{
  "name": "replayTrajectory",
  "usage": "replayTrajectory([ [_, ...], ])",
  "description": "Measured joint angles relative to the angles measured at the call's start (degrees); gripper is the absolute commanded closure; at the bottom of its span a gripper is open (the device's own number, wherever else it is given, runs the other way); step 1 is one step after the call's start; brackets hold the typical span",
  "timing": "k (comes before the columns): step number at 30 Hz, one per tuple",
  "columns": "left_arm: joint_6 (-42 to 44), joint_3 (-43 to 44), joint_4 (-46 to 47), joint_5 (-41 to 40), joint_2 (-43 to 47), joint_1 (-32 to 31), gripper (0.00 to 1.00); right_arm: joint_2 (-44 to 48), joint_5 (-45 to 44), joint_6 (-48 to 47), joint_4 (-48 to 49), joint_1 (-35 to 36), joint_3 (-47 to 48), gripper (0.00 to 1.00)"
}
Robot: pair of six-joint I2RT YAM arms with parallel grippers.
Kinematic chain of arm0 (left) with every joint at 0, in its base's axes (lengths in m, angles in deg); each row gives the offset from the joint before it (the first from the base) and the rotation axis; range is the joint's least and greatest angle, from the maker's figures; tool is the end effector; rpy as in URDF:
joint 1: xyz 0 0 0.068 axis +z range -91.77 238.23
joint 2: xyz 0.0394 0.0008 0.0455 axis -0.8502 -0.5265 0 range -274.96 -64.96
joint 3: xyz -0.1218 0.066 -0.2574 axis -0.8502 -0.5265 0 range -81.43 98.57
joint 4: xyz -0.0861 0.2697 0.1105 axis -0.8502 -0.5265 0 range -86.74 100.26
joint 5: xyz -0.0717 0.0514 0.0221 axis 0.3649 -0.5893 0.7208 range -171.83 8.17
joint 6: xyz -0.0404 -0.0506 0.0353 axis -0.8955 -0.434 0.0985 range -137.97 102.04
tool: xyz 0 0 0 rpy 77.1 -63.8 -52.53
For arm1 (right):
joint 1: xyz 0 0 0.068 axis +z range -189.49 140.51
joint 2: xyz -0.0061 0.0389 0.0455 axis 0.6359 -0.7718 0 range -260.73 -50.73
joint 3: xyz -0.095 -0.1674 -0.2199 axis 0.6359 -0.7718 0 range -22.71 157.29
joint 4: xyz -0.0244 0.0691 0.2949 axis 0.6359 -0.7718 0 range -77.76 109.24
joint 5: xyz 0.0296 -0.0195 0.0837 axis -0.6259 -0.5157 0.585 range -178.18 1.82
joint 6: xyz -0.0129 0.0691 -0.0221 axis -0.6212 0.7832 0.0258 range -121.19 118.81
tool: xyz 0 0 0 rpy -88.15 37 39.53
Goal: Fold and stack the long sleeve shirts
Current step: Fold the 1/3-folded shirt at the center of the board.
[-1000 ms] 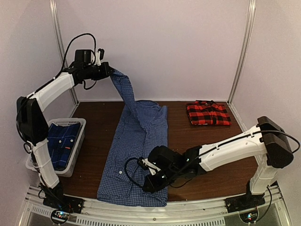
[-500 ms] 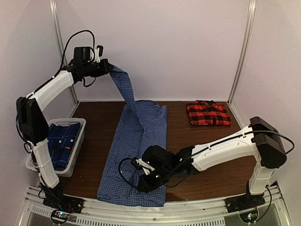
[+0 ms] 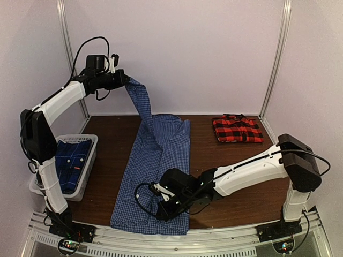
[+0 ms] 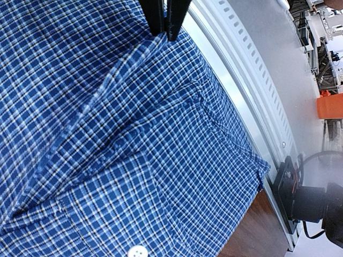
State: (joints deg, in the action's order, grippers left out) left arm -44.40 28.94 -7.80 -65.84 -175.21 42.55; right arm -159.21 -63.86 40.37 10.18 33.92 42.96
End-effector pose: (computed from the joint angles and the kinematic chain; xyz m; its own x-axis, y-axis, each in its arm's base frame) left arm 0.5104 -0.1609 0.3996 -0.4937 -0.3060 -0.8140 0.3264 0.8024 -0.4996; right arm 0.1023 0.4325 0.1276 -0.7957 -0.5531 -0.2470 -0.5587 0.5126 0.6520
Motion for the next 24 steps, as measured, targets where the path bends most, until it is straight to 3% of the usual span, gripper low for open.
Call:
replayTrajectory([
  [7, 0.0, 0.0, 0.0, 0.5, -0.1, 0.0, 0.99, -0.8, 0.4, -0.2, 0.9, -0.5, 0.9, 0.95],
  [17, 0.0, -0.8, 0.7, 5.2, -0.1, 0.0, 0.99, -1.4, 1.3, -1.4, 1.5, -0.9, 1.9, 0.52],
  [24, 0.7, -5.3, 1.9, 12.3, -0.1, 0.0, 0.98, 4.1, -0.8, -3.1, 0.1, -6.9, 1.9, 0.45],
])
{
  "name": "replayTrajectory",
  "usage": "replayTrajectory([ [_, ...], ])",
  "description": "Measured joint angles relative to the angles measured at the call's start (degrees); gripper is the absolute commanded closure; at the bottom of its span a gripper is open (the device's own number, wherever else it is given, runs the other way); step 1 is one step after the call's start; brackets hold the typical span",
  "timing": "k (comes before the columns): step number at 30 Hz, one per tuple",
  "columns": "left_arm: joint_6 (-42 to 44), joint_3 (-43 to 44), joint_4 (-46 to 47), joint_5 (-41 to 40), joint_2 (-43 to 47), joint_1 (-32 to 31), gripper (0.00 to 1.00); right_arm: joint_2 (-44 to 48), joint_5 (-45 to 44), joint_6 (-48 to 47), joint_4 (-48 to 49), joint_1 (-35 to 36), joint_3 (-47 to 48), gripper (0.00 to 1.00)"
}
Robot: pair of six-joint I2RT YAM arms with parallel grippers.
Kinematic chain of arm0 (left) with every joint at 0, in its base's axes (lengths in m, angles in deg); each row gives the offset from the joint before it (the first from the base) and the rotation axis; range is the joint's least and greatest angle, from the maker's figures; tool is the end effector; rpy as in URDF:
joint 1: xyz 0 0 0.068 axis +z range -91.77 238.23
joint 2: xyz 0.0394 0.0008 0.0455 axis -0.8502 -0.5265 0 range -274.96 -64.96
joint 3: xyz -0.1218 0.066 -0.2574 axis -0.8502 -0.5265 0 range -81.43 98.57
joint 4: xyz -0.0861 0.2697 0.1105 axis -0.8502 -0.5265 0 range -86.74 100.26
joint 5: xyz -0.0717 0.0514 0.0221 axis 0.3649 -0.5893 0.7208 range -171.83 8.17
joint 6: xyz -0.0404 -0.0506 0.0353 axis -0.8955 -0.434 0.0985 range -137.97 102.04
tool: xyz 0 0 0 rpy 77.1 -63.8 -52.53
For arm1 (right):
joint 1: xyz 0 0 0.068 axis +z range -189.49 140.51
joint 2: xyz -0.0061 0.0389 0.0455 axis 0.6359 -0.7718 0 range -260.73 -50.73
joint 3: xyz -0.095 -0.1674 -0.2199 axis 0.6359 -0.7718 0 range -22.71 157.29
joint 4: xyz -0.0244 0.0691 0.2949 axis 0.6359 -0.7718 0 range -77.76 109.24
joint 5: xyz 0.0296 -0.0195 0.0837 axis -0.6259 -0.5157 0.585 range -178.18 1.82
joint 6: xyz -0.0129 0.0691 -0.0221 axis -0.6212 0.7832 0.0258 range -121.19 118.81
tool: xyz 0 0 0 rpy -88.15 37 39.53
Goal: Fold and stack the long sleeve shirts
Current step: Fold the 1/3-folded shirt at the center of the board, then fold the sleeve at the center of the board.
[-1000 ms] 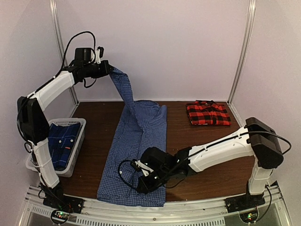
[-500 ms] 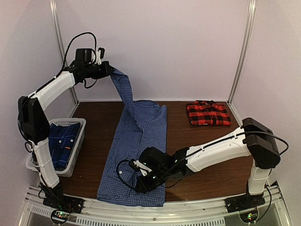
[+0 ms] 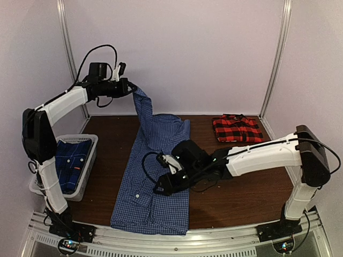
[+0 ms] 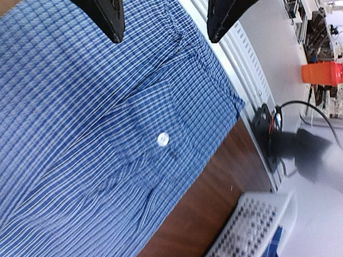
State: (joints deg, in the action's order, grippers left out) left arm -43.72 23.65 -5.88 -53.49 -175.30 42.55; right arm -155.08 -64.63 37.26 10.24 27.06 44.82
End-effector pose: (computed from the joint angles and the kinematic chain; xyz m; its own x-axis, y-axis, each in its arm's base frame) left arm 0.5047 -0.1720 0.3662 -0.6048 -0.2275 -0.7632 0.4447 0.6985 -0.5606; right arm 0.1562 0.4220 0.1695 -0.8155 -0.4472 -0.3675 -0.5678 0.4949 0.6578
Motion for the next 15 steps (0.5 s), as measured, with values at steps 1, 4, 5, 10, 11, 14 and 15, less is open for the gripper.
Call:
replayTrajectory([
  [1, 0.2, -0.7, 0.4, 1.4, 0.0, 0.0, 0.98, 1.8, -0.6, -0.3, -0.2, -1.7, -0.2, 0.44],
  [4, 0.6, -3.0, 1.7, 5.5, 0.2, -0.3, 0.98, 7.9, -3.0, -0.8, 0.2, -8.2, -1.6, 0.42],
  [5, 0.8, -3.9, 2.0, 7.0, 0.2, -0.5, 0.98, 9.4, -3.7, -0.7, 0.6, -10.1, -2.2, 0.42],
  [10, 2.1, -8.8, 3.0, 13.7, 0.6, -2.7, 0.97, 15.3, -8.2, -0.1, 3.2, -20.1, -6.5, 0.41],
  [11, 2.3, -10.1, 3.0, 15.0, 0.9, -3.5, 0.97, 15.8, -8.9, 0.2, 3.7, -21.4, -7.3, 0.41],
  [14, 3.1, -13.9, 3.1, 18.1, 1.9, -6.0, 0.97, 16.2, -9.9, 0.7, 4.7, -24.3, -9.4, 0.41],
  [15, 3.3, -15.3, 3.1, 19.0, 2.2, -6.9, 0.97, 16.2, -10.0, 0.8, 5.0, -25.1, -9.9, 0.41],
])
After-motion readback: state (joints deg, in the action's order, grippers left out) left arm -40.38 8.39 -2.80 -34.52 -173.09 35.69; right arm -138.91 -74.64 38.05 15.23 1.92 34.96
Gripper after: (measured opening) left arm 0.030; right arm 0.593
